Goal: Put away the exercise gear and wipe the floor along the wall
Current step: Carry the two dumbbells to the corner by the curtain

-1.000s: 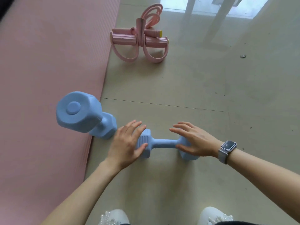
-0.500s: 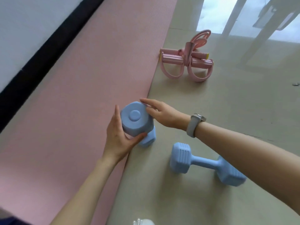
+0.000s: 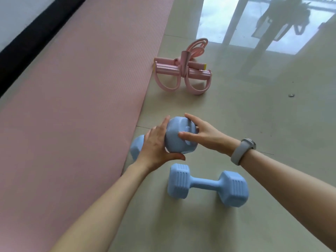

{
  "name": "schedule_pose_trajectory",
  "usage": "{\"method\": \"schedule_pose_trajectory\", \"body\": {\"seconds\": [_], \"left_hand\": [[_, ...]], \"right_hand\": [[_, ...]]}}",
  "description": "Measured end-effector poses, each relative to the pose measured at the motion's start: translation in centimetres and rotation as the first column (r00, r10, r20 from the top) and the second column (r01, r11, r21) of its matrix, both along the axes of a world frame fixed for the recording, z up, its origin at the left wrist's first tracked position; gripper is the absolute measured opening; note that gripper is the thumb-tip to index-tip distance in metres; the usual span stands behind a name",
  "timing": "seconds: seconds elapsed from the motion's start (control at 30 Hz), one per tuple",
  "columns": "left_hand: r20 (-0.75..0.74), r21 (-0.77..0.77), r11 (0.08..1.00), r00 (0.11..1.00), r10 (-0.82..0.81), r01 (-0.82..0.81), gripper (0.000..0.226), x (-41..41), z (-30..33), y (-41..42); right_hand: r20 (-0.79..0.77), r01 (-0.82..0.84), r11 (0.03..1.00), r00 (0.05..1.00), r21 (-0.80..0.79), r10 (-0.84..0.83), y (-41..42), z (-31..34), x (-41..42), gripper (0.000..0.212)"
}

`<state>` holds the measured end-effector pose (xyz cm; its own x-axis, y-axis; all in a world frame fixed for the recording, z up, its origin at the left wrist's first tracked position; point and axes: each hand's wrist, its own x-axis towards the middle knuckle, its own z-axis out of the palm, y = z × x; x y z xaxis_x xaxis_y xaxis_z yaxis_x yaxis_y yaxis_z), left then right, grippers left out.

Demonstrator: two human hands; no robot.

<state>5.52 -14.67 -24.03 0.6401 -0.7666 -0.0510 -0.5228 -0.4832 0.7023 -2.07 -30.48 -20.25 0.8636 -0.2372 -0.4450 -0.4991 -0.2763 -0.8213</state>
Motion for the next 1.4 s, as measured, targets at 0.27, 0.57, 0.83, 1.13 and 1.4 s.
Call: {"method": "schedule_pose_trajectory", "body": {"seconds": [0.27,0.57,0.83,1.13,1.4], "left_hand": [[0.213,0.157,0.977,0.962,-0.173,0.141,0.099,-1.9,-4.8,-2.7],[0.59,0.351,0.936,0.77,-0.241,0.024,0.057,-0.1,-8.5,-1.5],[0.619,0.378,0.921,0.715,-0.325,0.091,0.032,1.0,-9.6,-2.0],[0.623,0.42,0.901,0.686,-0.375,0.11,0.031,0.8,-10.0,-2.6],[0.494,0.485,0.822,0.683,-0.538,0.297,0.038,0.9,-10.5,-3.9]], "right_hand": [[-0.069,0.202,0.96,0.979,0.194,-0.192,-2.8,-5.2,-4.6,0.074],[-0.1,-0.018,0.996,0.995,0.084,0.026,-4.8,-7.5,-4.8,0.07],[-0.171,-0.195,0.975,0.97,-0.106,0.175,-4.9,-9.6,-5.9,0.079],[0.19,-0.043,0.625,0.934,-0.78,0.302,-1.8,-9.5,-9.5,0.046],[-0.278,-0.453,0.4,0.863,-0.797,0.423,2.9,-12.5,-13.1,0.04]]}}
